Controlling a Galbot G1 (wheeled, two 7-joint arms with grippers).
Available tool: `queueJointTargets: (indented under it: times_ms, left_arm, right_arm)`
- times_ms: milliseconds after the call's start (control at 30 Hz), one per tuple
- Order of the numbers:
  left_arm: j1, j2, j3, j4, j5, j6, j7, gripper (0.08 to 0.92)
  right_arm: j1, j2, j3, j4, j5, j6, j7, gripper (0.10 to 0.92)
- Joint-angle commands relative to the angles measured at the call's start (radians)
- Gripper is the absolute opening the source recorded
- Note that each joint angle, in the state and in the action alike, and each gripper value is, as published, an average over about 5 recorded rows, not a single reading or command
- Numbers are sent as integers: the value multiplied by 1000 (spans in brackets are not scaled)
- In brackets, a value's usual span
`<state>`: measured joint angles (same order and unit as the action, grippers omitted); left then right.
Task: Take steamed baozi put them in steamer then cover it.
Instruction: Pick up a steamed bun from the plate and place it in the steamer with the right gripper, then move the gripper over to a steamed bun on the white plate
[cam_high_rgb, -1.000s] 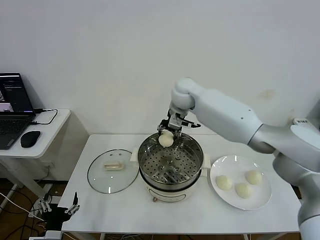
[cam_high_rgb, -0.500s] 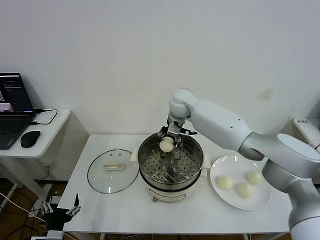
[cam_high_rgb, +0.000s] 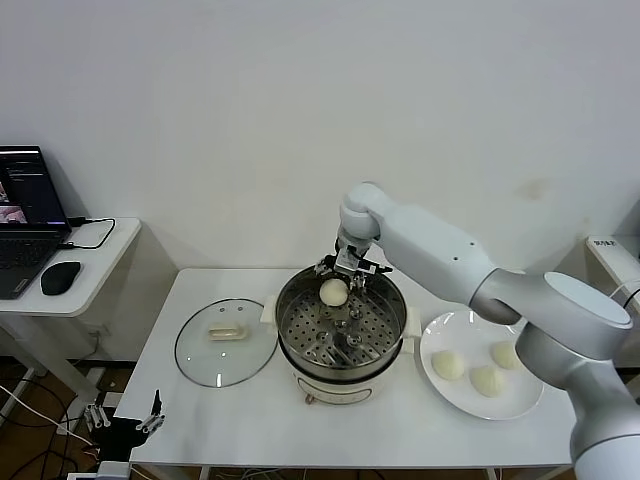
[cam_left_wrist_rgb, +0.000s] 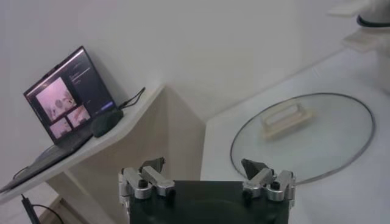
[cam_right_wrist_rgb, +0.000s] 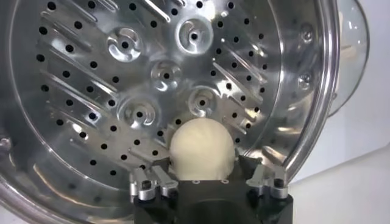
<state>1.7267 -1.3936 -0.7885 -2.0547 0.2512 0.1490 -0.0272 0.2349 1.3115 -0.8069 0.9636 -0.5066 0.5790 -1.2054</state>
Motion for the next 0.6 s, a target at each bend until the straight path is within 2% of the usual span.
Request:
queueJointTargets:
  times_ms: [33,267,400,500,600]
  left_arm:
    - [-2,2,5,-3,1,1,5,823]
    - [4,16,9,-14,-4,4,11,823]
    - [9,26,25,-21,-10,5,13,823]
    - [11,30,33,-31,-17,10,16,823]
    - [15,30,39,-48,-35,21,21,823]
  right_arm:
    - [24,-39,16,53,114,-70,-46,812]
    - [127,-249,-48,266,430,-332,-75,823]
    - [171,-391,-88,390,586,-618,-58,823]
    - [179,-468,-70,454,665,-798,-58,823]
    - [185,-546,-47,490,707,-907,-68,823]
